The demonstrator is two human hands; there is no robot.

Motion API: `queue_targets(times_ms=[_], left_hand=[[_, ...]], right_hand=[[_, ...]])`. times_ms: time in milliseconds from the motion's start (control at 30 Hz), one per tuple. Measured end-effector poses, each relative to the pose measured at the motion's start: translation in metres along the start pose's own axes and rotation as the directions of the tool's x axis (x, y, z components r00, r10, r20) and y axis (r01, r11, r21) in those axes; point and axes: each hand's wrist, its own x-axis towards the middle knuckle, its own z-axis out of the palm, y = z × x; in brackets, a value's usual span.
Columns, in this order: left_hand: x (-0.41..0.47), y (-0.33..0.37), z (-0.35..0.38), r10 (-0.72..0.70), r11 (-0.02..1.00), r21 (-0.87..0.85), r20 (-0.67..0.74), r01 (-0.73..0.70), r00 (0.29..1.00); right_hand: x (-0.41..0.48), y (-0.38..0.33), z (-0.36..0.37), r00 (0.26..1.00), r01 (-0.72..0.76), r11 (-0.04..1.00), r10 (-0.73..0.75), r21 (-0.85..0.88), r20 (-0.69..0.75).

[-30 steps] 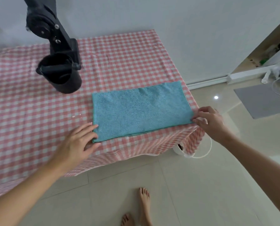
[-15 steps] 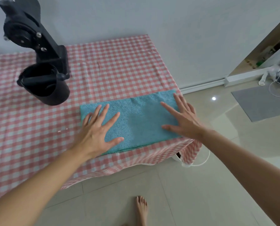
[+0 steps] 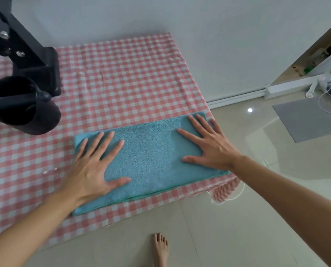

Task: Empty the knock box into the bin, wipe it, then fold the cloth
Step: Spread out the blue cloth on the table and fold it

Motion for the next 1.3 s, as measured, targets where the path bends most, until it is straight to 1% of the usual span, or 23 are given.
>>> queue_targets(times_ms=[167, 300, 367, 433, 500, 533, 600, 667, 733, 833, 933, 1033, 1100, 1200, 1233, 1267, 1300], left_hand=[[-0.024, -0.019, -0.001, -0.062, 0.997, -0.051, 0.023, 0.063, 0.998], [-0.035, -0.022, -0.002, -0.098, 0.994, -0.053, 0.005, 0.098, 0.995], [-0.026, -0.013, -0.010, -0.124, 0.989, -0.089, -0.068, 0.118, 0.990], [0.002, 0.003, -0.028, -0.124, 0.984, -0.150, -0.190, 0.096, 0.974], [0.043, 0.026, -0.051, -0.048, 0.983, -0.181, -0.282, -0.004, 0.958], [0.066, 0.040, -0.062, 0.015, 0.978, -0.193, -0.291, -0.074, 0.956], [0.108, 0.068, -0.079, 0.143, 0.944, -0.257, -0.247, -0.207, 0.958], [0.146, 0.095, -0.087, 0.263, 0.905, -0.293, -0.185, -0.308, 0.947], [0.177, 0.118, -0.089, 0.315, 0.886, -0.324, -0.105, -0.332, 0.943], [0.210, 0.140, -0.088, 0.296, 0.878, -0.410, 0.057, -0.248, 0.954], [0.228, 0.153, -0.083, 0.271, 0.889, -0.423, 0.179, -0.174, 0.946], [0.236, 0.154, -0.080, 0.244, 0.893, -0.428, 0.192, -0.143, 0.951], [0.239, 0.158, -0.080, 0.239, 0.885, -0.445, 0.186, -0.135, 0.953], [0.242, 0.161, -0.080, 0.237, 0.879, -0.461, 0.200, -0.122, 0.951], [0.243, 0.162, -0.081, 0.236, 0.876, -0.467, 0.198, -0.120, 0.951], [0.243, 0.162, -0.082, 0.231, 0.870, -0.481, 0.193, -0.113, 0.954], [0.243, 0.162, -0.083, 0.225, 0.856, -0.506, 0.184, -0.104, 0.957]], right_hand=[[-0.021, 0.044, -0.004, 0.988, -0.140, 0.986, 0.132, 0.095, 0.081], [-0.030, 0.054, -0.009, 0.976, -0.180, 0.976, 0.162, 0.121, 0.145], [-0.034, 0.053, -0.014, 0.974, -0.187, 0.974, 0.167, 0.129, 0.150], [-0.041, 0.051, -0.017, 0.974, -0.207, 0.967, 0.189, 0.150, 0.128], [-0.054, 0.045, -0.018, 0.971, -0.237, 0.948, 0.223, 0.212, 0.086], [-0.062, 0.042, -0.017, 0.969, -0.247, 0.933, 0.239, 0.263, 0.061], [-0.079, 0.034, -0.017, 0.965, -0.253, 0.895, 0.263, 0.369, 0.024], [-0.095, 0.029, -0.015, 0.963, -0.247, 0.871, 0.271, 0.425, 0.004], [-0.109, 0.025, -0.014, 0.955, -0.255, 0.853, 0.296, 0.456, -0.020], [-0.123, 0.016, -0.009, 0.943, -0.242, 0.842, 0.320, 0.482, -0.086], [-0.130, 0.014, -0.003, 0.944, -0.160, 0.876, 0.270, 0.455, -0.188], [-0.131, 0.013, 0.003, 0.935, -0.055, 0.927, 0.178, 0.372, -0.306], [-0.133, 0.012, 0.007, 0.927, -0.025, 0.927, 0.162, 0.375, -0.338], [-0.132, 0.011, 0.007, 0.922, -0.015, 0.914, 0.170, 0.406, -0.349], [-0.131, 0.010, 0.004, 0.922, -0.034, 0.901, 0.195, 0.432, -0.335], [-0.128, 0.007, 0.000, 0.920, -0.087, 0.875, 0.254, 0.477, -0.298], [-0.125, 0.002, -0.004, 0.908, -0.175, 0.824, 0.346, 0.539, -0.234]])
